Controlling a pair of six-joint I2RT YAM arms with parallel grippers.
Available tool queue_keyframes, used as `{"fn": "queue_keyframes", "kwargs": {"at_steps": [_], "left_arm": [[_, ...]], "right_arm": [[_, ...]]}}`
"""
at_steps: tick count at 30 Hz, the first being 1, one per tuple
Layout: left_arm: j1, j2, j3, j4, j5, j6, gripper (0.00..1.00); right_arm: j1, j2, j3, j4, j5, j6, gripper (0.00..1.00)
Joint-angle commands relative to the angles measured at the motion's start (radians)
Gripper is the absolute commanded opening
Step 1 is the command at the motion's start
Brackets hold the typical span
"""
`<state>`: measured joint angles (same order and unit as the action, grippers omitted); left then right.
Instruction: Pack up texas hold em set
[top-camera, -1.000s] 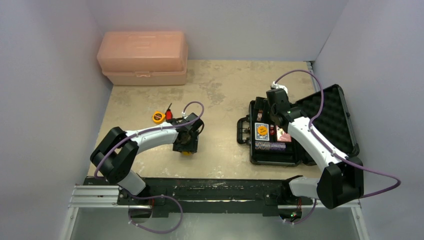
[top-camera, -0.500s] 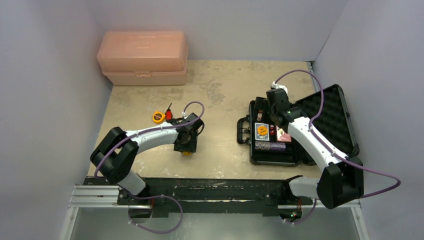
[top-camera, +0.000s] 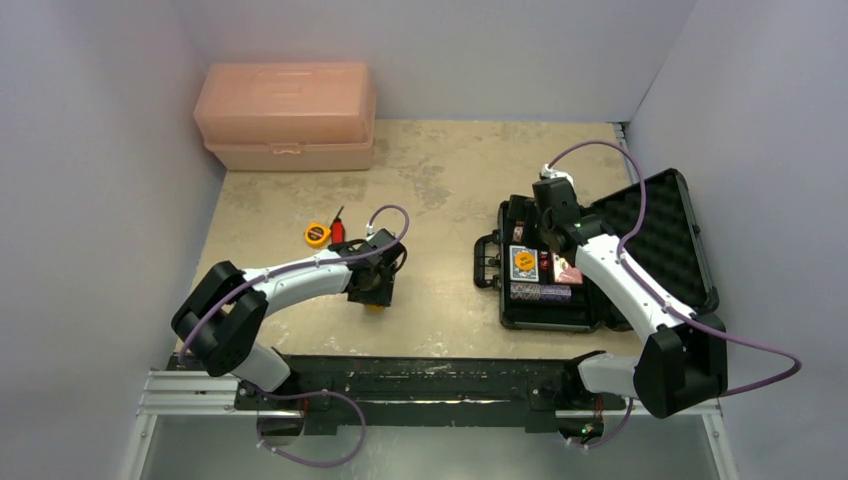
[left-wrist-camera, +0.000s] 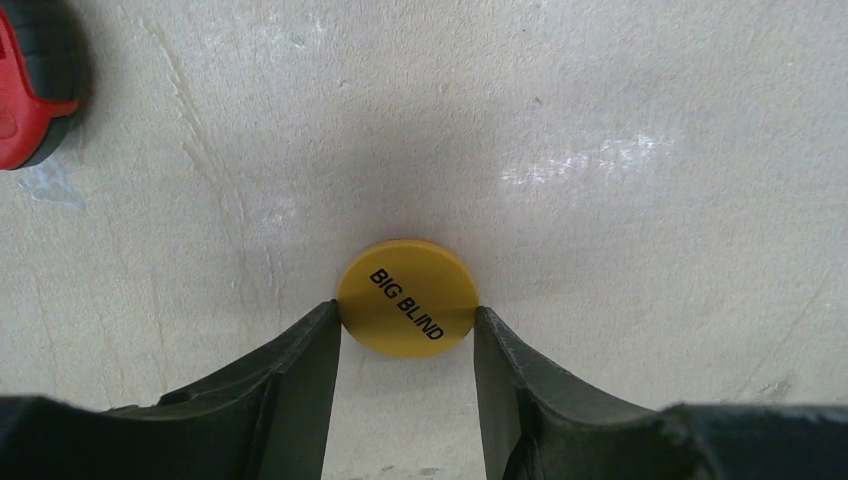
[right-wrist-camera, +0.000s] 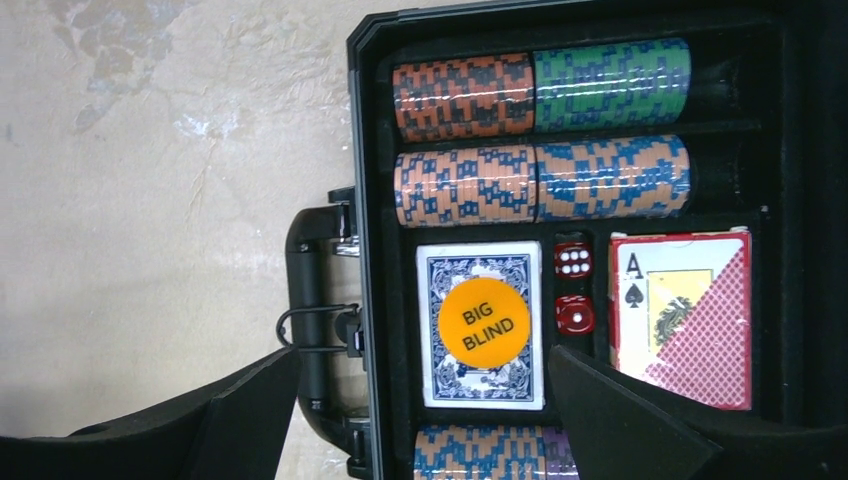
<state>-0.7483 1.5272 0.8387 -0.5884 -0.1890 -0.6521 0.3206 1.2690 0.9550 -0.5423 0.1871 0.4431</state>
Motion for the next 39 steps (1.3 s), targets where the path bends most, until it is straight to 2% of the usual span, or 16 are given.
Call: {"fn": "queue_keyframes", "kwargs": {"at_steps": [1, 18, 31, 39], "left_arm": [[-0.014, -0.073, -0.012, 0.049, -0.007, 0.051, 0.4], [-0.065, -0.214, -0.023, 0.12, 0.044, 0.185, 0.38], [-0.107, -0.248, -0.012, 0.163, 0.072, 0.259, 0.38], [-0.136, -0.241, 0.012, 0.164, 0.073, 0.292, 0.37]], "right_arm": [[0.003, -0.037, -0.011, 0.051, -0.076, -0.027, 0.98], [0.004, -0.085, -0.016, 0.134, -0.51, -0.038, 0.97], [0.004, -0.098, -0.035, 0.163, -0.724, -0.035, 0.97], [0.005, -0.111, -0.045, 0.176, -0.788, -0.025, 0.97]]}}
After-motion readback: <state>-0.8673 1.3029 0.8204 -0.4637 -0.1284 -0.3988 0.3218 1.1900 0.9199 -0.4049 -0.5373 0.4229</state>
